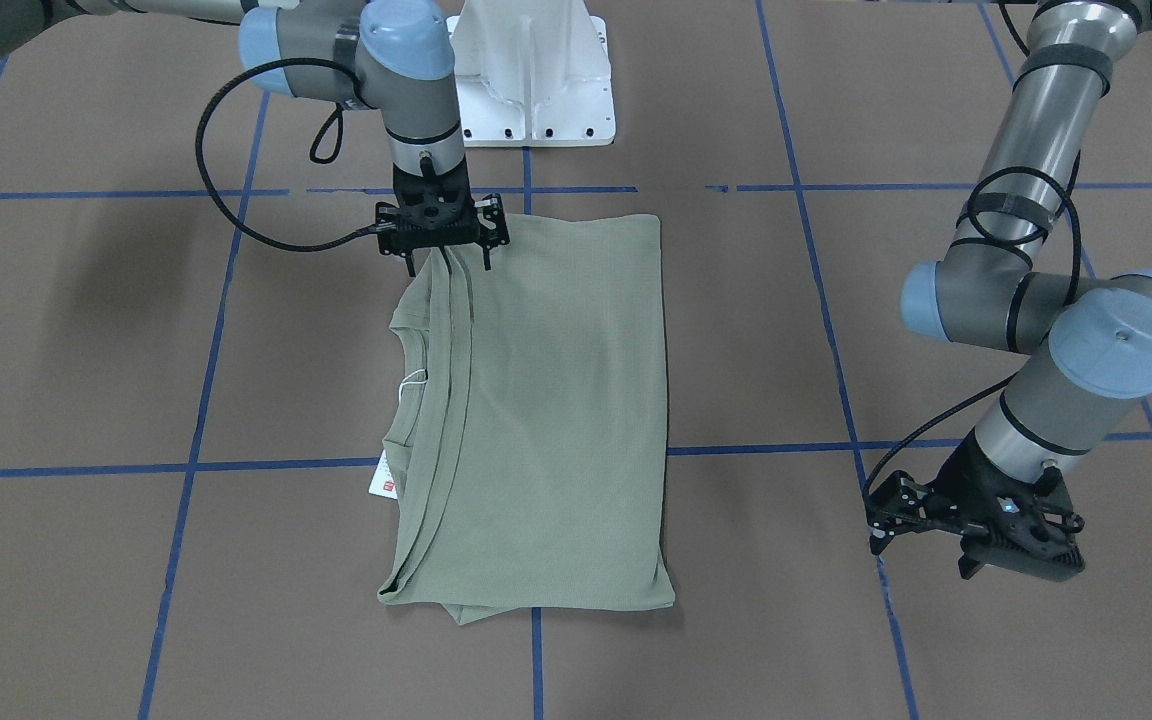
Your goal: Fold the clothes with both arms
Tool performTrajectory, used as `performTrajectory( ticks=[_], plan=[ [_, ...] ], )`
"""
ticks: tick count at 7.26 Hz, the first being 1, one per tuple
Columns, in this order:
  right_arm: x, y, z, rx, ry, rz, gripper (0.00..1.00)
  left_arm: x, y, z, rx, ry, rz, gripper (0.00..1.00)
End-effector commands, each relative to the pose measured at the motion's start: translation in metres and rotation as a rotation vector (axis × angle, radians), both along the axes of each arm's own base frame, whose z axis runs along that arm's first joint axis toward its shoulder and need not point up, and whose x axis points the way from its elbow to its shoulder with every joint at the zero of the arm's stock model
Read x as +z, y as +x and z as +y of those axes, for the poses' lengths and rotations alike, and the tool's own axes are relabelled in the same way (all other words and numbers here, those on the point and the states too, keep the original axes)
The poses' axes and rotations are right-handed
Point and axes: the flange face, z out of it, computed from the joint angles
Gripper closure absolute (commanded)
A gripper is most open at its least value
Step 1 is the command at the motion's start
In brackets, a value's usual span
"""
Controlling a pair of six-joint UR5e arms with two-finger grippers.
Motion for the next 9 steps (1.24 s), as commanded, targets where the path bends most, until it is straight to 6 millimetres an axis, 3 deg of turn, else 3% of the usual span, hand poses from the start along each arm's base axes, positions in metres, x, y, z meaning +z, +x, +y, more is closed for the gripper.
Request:
performTrajectory(
  ticks=[1, 6, 9],
  plan=[
    [0.005, -0.016, 0.004, -0.084, 0.027, 0.078, 0.24, -0.002, 0.002, 0.001, 0.001, 0.009, 0.009, 0.00],
    [0.023, -0.021, 0.016, -0.145, 0.049, 0.178, 0.24, -0.003, 0.005, 0.003, -0.001, 0.004, 0.015, 0.00],
    [0.037, -0.010, 0.012, -0.160, 0.054, 0.294, 0.29, -0.003, 0.005, 0.003, -0.001, 0.005, 0.016, 0.00]
  ],
)
